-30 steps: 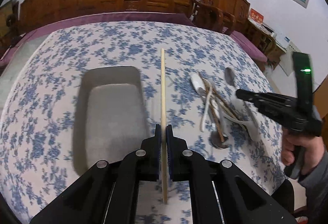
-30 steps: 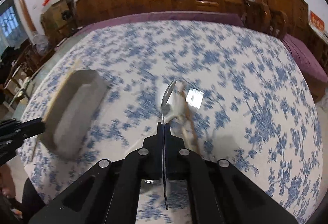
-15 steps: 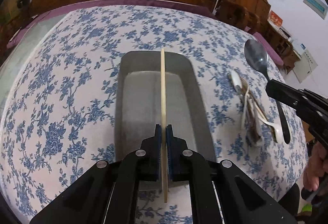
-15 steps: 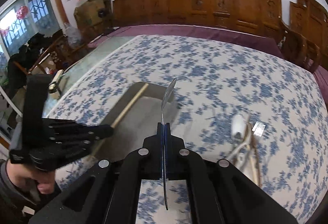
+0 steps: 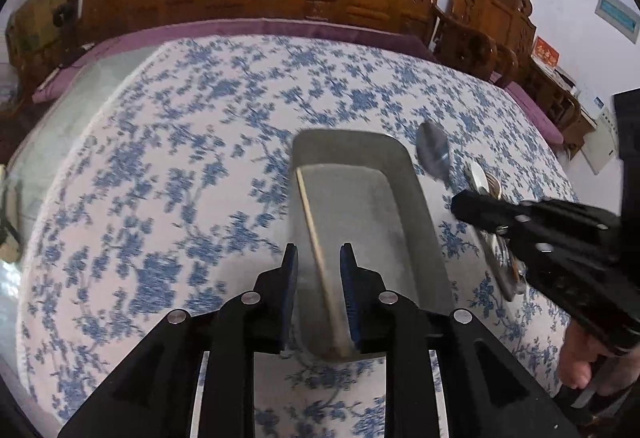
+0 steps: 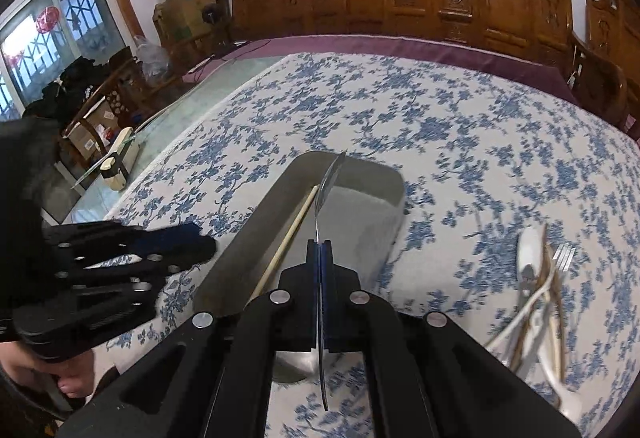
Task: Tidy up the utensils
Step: 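Lower the chopstick into the tray with left while right drops the metal spoon in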
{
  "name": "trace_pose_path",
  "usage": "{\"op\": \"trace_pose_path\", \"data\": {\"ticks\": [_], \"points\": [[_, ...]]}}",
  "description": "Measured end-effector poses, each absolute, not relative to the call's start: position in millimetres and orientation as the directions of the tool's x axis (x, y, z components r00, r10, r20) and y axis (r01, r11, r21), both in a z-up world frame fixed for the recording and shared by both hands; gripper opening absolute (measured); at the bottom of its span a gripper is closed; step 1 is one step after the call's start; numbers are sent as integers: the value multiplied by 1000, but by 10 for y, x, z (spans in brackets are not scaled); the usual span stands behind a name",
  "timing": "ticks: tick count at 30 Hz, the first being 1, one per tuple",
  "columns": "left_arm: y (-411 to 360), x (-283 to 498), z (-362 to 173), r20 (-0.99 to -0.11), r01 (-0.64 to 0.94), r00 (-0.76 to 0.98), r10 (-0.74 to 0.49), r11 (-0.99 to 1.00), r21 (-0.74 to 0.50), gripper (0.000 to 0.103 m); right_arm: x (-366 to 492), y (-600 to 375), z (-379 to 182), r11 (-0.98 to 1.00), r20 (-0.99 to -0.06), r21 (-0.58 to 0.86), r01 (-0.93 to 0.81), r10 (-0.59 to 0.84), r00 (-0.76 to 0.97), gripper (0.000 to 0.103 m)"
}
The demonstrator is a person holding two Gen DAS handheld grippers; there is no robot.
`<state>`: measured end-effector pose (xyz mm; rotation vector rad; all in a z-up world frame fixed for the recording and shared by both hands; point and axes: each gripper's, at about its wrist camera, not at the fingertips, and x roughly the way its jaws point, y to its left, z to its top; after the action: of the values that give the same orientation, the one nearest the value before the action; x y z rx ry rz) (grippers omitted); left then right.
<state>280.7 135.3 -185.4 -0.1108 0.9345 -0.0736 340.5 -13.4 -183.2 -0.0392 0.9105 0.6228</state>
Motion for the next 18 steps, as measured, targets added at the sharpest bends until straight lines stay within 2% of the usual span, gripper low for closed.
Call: {"op": "trace_pose_path", "data": {"ticks": [6,14,18], "points": [[1531,2698,-1722,-773,-7,631,-69,995,-95,29,3510,73,-1988,824,-754,258,-504,498,428,2],[1604,2654,-1595,-745,-18,666,-36,998,-65,30,3556,271,-2122,830,-765,262,-492,489,419,3],[1613,2654,-1599,-745,-18,666,-40,997,-70,30,3569,243,-2152,835,-766,258,-486,483,423,7]]}}
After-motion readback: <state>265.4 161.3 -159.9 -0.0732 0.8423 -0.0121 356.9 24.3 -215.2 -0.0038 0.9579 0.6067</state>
